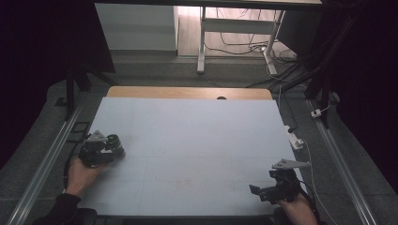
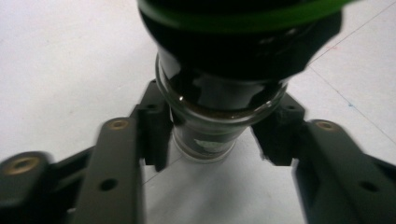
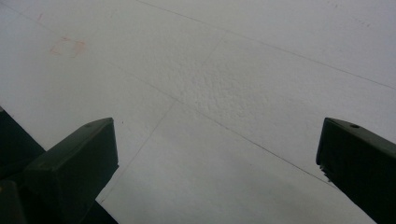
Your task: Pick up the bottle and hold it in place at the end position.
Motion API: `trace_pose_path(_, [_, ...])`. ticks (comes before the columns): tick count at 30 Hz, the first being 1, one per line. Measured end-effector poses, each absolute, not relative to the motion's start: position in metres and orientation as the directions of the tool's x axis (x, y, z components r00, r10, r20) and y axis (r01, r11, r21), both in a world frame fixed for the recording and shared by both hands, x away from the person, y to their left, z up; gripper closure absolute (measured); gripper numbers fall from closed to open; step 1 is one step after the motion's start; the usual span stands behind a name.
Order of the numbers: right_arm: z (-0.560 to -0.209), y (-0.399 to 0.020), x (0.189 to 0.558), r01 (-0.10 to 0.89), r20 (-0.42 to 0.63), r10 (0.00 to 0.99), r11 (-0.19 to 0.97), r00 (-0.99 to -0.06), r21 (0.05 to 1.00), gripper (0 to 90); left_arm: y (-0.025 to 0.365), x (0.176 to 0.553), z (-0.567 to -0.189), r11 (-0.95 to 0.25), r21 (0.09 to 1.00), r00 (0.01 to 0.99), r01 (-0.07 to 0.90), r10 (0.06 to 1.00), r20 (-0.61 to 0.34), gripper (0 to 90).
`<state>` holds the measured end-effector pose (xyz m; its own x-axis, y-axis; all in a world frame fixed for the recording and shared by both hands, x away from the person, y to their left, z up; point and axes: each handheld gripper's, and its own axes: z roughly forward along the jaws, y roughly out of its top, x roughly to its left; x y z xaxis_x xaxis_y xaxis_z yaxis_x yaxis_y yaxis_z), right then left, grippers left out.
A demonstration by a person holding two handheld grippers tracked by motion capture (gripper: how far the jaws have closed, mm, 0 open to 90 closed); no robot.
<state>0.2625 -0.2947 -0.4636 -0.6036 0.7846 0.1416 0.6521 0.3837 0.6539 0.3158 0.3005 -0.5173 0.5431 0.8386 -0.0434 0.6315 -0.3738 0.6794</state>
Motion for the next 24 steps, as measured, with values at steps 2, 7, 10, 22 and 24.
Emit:
trace_pose_path(2, [-0.464,-0.295,0.262,0.651,0.142,0.785,0.383,-0.604,0.655,0.0,0.3,0.316,-0.517,-0.381,0.677,0.546,0.629,0.837,-0.037,53.2])
trace_pose_path(7, [-0.464,-0.295,0.262,0.651,0.14,0.785,0.384,-0.604,0.654,0.0,0.3,0.316,-0.516,-0.376,0.673,0.542,0.637,0.839,-0.043,53.5])
trace_pose_path(10, [-0.464,-0.295,0.263,0.65,0.139,0.784,0.385,-0.605,0.655,0.0,0.298,0.316,-0.515,-0.385,0.669,0.542,0.636,0.84,-0.032,53.6])
trace_pose_path(22, [-0.464,-0.295,0.263,0.652,0.143,0.785,0.382,-0.603,0.655,0.0,0.284,0.317,-0.498,-0.403,0.677,0.575,0.617,0.818,-0.037,53.7])
trace_pose_path(24, [-0.464,-0.295,0.263,0.652,0.143,0.784,0.383,-0.604,0.654,0.0,0.279,0.318,-0.495,-0.414,0.669,0.581,0.617,0.813,-0.033,53.7])
